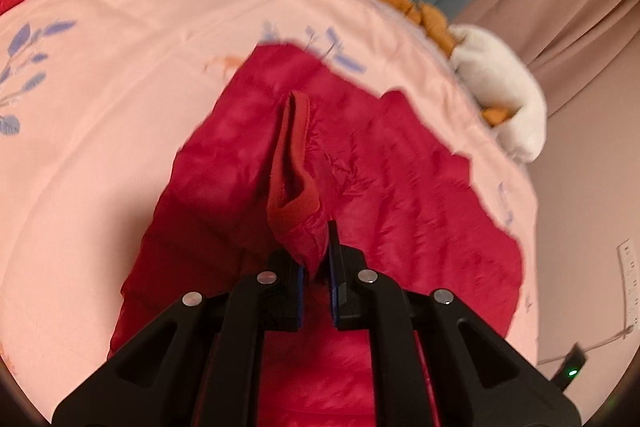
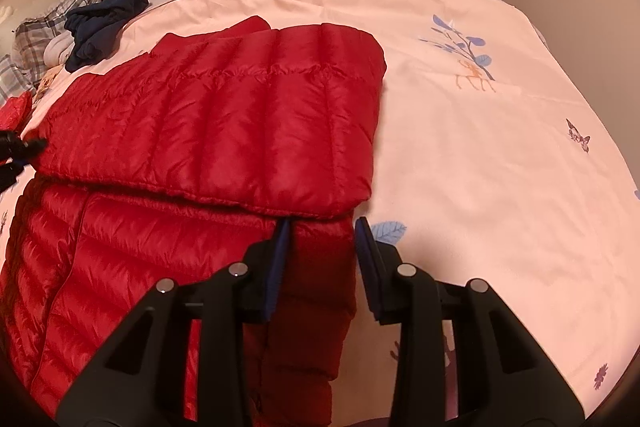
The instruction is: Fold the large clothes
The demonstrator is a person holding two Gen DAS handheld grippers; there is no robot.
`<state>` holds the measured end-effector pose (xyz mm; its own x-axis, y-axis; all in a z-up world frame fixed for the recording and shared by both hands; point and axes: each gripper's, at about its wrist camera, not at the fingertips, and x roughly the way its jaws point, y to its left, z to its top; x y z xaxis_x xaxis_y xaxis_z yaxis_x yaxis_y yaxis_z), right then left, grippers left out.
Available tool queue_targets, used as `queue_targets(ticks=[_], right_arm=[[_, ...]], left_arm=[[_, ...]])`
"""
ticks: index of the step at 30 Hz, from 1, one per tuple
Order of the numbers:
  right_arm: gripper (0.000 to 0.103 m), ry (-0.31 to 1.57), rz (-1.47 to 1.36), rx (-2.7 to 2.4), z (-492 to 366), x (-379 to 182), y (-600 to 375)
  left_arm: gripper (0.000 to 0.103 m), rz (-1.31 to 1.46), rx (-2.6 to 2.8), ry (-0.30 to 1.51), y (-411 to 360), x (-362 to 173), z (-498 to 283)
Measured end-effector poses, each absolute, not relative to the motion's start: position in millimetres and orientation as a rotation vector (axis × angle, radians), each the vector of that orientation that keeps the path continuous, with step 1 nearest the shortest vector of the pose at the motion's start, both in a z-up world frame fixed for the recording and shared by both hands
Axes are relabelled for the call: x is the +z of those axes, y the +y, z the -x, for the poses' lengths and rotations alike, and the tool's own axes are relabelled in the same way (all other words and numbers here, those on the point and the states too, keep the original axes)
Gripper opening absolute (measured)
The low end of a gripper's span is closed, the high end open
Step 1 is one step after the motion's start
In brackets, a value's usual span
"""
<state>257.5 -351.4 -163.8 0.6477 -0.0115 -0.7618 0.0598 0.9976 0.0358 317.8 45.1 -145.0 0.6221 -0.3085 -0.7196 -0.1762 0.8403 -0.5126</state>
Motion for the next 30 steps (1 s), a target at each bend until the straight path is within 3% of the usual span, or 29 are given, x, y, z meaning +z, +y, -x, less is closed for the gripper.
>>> queue_targets(ticks=[4,7,12,17,20,24,30], right_arm=[[0.036,0.858,-0.057,-0.031,-251,-158,-349],[0.046,0.839,-0.059,-0.017,-246,-150,-347],[0.058,0.779,-0.054,0.016,-235,-128,-342],[0.062,0.76,-0.077,0.034,-243,-116,-336],[0.067,0.763,-0.096,0.035,-258,-116,-330],[0.073,0.778,-0.117,0.033,-276,-120,-321],[0.085,0.776,-0.115,0.014,-295,-118,-312]], left_arm=[[0.016,0.543,-0.072,0.929,45,-148,-316],[0.023,0.525,-0.07,0.933,47,-145,-313],[0.045,0.438,-0.026,0.908,52,-133,-300],[0.062,0.354,-0.008,0.844,49,-116,-293],[0.062,0.285,-0.024,0.82,35,-107,-293],[0.08,0.205,-0.061,0.795,10,-99,-295],[0.087,0.098,-0.125,0.788,-31,-98,-304]])
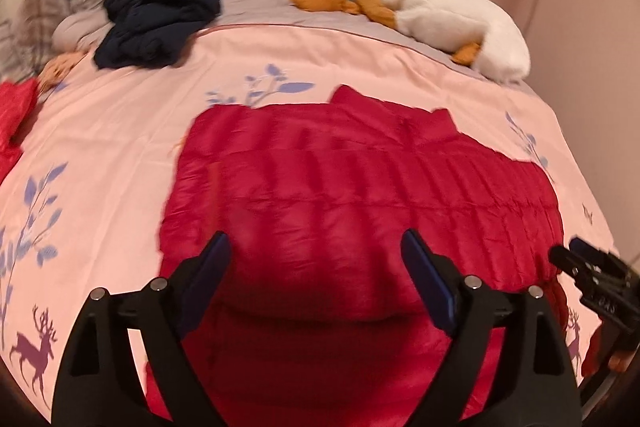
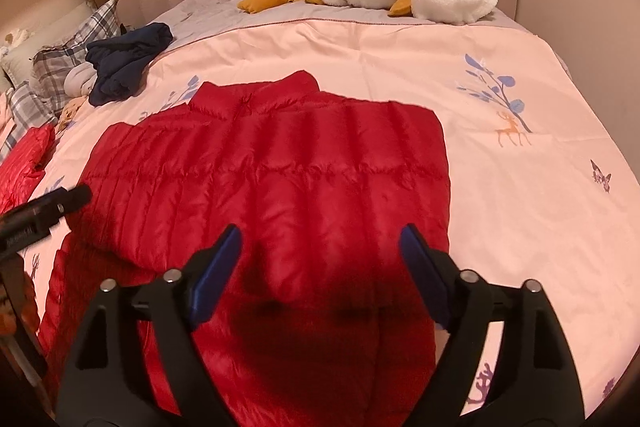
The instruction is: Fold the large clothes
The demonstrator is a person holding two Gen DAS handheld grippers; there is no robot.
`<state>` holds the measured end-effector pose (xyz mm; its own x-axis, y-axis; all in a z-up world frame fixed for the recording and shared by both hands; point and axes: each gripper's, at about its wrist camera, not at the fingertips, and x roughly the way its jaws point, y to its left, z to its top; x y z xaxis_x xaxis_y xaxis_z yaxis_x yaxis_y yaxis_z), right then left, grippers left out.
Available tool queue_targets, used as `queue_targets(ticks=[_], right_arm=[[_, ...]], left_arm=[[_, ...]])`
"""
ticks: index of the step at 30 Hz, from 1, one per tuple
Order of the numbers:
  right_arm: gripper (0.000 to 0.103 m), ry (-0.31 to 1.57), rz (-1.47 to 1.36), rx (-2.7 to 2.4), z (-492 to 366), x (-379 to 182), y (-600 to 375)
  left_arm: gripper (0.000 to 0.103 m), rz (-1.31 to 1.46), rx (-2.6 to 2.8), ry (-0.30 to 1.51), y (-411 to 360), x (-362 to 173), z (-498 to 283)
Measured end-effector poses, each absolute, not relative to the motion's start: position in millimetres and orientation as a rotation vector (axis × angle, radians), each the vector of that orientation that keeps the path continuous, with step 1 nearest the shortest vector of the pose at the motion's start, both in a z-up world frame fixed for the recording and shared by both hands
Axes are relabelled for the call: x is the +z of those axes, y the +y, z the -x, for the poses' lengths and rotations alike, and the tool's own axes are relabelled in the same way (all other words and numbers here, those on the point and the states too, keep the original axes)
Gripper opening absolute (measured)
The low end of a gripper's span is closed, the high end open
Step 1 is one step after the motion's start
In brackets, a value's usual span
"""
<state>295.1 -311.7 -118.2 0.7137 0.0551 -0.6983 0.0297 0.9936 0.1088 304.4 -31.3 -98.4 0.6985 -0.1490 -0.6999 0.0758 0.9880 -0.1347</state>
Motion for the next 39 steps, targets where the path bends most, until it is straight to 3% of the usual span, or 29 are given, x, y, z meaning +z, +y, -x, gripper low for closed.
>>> queue_targets(ticks=[16,22,39], right_arm=[[0.091,0.859,-0.064,-0.024,-322,-154,-306],[0.093,0.883,-0.075,-0.029,-328,-167,-308],[0.092,0.824,-0.046,-0.048,-313,-153,-306]], left_arm=[[0.089,-0.03,-0.159,0.858,-70,-133,-319],[0.095,-0.052,-0.152,0.871,-73,-144,-322],[0.098,-0.032,-0.142,0.879,-67,-143,-318]])
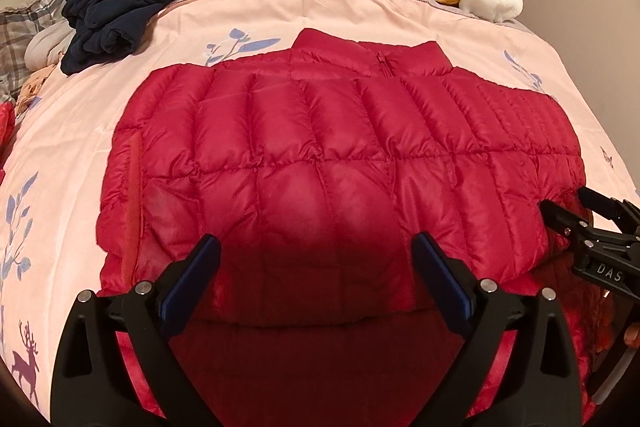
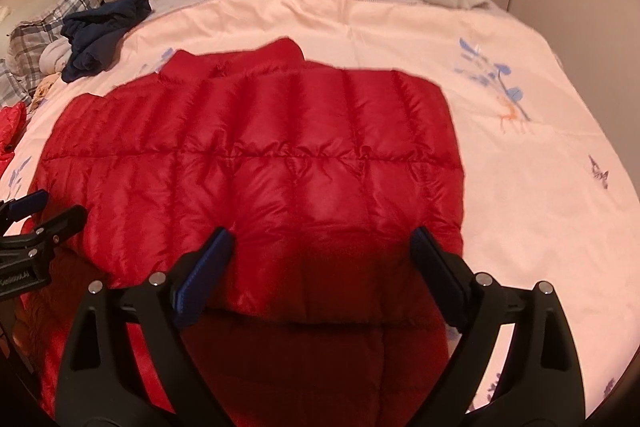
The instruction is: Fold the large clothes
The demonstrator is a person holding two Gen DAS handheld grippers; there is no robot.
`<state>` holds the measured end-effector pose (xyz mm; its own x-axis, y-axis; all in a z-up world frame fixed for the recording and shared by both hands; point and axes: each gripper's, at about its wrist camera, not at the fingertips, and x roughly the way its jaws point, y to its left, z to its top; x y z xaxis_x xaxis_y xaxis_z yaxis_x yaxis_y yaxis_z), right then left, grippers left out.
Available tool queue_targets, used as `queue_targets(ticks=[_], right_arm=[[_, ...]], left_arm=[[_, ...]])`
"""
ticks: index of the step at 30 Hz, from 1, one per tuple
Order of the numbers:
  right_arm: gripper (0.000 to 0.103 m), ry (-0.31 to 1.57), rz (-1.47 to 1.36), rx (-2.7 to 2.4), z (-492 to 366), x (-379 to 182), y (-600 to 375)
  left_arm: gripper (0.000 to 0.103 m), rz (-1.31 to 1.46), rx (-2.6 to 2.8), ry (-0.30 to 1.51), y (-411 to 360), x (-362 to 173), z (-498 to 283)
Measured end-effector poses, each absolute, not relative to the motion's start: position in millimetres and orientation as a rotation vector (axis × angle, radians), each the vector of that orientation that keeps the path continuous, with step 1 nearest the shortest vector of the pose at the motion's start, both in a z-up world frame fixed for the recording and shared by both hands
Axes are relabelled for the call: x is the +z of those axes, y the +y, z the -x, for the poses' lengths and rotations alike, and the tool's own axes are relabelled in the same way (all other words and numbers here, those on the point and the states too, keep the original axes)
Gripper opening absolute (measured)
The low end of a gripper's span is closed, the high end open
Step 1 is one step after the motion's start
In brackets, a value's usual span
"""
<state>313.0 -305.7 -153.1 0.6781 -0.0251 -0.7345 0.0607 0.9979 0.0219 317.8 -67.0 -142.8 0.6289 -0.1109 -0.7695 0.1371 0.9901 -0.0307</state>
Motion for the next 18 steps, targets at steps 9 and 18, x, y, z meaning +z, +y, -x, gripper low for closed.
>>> queue_targets(ticks=[9,18], right_arm=[[0.092,0.846,-0.055,-0.03,-306,-158,-309],[0.094,0.875,-0.076,-0.025,-312,-173,-309]], left_arm=[[0.098,-0.044,-0.139,0.881,-62,-144,-309],[0.098,-0.053,-0.14,0.903,-65,-154,-314]])
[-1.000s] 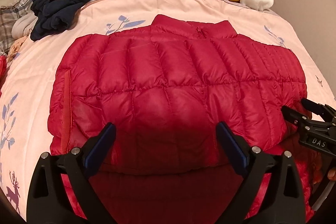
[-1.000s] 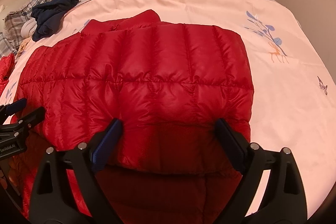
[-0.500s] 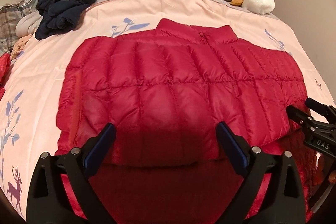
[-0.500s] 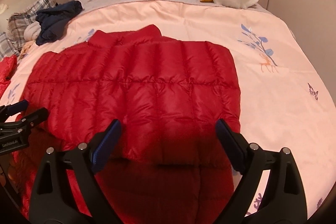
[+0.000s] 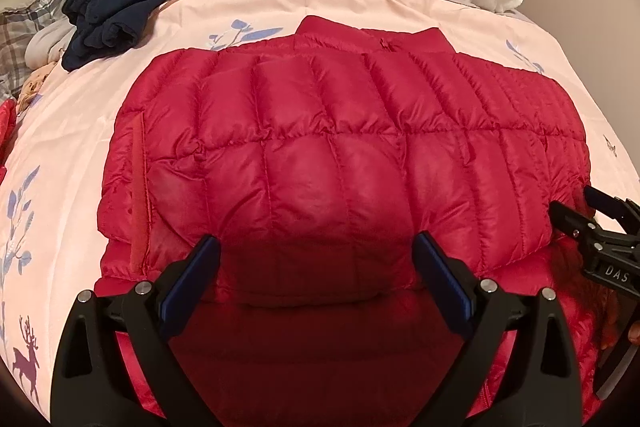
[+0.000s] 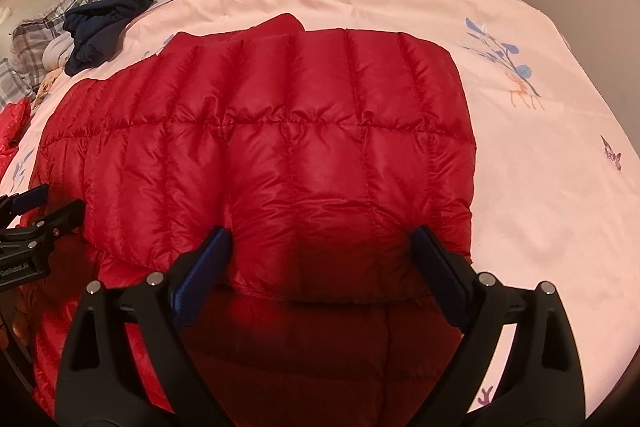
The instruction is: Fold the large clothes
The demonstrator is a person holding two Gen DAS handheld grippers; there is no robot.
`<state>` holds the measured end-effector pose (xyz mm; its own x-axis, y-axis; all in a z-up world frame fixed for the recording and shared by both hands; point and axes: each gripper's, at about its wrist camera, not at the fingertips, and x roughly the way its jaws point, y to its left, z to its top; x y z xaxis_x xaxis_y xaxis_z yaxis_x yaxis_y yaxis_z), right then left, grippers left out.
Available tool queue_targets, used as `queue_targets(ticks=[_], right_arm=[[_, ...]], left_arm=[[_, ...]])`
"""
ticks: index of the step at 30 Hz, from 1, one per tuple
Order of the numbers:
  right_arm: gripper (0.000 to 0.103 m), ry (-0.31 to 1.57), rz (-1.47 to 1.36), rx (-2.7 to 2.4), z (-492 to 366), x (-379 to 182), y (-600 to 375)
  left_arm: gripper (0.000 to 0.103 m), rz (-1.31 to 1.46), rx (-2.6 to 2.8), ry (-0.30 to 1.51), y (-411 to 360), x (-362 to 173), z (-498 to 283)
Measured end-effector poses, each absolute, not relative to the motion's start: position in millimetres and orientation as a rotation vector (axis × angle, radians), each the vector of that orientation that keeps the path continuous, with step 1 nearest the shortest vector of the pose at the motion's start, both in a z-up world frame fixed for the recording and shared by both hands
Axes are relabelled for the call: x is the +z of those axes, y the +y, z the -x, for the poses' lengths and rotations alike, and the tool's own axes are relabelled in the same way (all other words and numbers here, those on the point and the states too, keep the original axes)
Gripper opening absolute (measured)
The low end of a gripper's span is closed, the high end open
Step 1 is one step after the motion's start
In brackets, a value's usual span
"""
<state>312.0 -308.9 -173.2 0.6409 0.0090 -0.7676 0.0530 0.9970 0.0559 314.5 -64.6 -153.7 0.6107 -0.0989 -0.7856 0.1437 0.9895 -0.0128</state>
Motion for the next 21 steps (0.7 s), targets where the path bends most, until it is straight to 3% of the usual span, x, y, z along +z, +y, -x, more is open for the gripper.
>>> queue_targets(ticks=[21], right_arm=[[0.094,0.818,-0.228,0.016,-174,-140,-329]], left_arm=[[0.1,0.001,-0.189,0.88,-28,-117,-224]])
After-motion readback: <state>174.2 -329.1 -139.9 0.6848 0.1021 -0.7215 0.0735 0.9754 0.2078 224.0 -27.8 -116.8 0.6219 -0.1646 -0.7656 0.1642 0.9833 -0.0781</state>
